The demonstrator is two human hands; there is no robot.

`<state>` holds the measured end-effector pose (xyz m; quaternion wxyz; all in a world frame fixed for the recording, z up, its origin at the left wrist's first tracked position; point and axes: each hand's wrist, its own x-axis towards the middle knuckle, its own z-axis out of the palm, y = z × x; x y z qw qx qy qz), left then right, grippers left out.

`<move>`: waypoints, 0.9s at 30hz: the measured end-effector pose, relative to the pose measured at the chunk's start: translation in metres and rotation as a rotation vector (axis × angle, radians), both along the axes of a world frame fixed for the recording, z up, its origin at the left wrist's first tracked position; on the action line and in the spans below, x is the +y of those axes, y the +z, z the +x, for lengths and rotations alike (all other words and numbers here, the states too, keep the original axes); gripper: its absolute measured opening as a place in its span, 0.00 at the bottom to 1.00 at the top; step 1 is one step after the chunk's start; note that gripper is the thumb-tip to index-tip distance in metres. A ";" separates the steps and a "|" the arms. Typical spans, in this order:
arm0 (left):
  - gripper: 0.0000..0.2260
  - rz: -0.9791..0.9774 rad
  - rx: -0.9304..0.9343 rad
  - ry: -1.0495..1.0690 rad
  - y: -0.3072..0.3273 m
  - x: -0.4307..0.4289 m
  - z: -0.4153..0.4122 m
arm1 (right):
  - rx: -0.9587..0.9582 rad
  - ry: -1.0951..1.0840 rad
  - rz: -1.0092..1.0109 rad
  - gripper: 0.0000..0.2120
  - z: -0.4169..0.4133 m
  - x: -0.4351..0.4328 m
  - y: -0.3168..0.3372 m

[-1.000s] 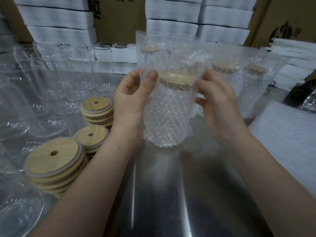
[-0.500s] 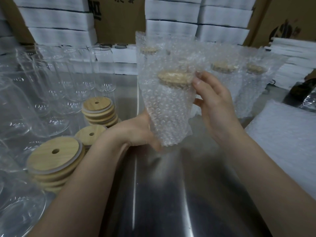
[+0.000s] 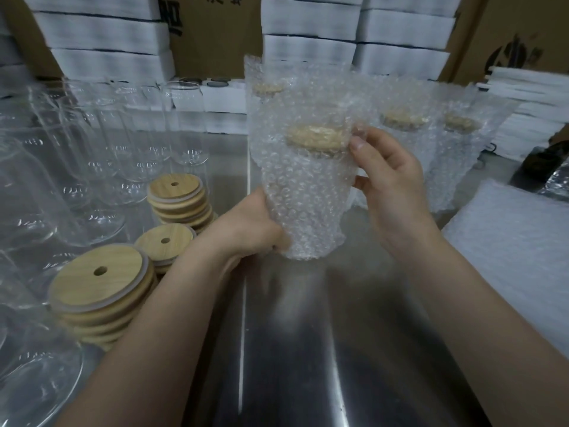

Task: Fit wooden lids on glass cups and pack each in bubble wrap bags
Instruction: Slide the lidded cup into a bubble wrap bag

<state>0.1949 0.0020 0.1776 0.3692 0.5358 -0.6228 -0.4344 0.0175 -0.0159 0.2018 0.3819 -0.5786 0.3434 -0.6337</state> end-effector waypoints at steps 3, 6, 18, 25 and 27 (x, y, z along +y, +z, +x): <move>0.35 -0.078 0.358 -0.038 0.009 0.005 -0.006 | 0.008 -0.048 -0.019 0.06 -0.002 0.001 0.000; 0.28 -0.200 0.698 -0.014 0.013 0.002 -0.010 | -0.015 -0.093 -0.044 0.05 -0.002 0.003 0.002; 0.05 -0.552 0.686 0.393 0.022 0.000 -0.014 | -0.094 -0.171 -0.096 0.07 -0.002 0.007 0.008; 0.03 -0.593 0.664 0.326 0.022 0.003 -0.016 | -0.149 -0.170 -0.054 0.11 -0.003 0.004 0.006; 0.10 -0.579 0.646 0.262 0.021 0.002 -0.016 | -0.146 -0.164 -0.043 0.13 -0.003 0.004 0.005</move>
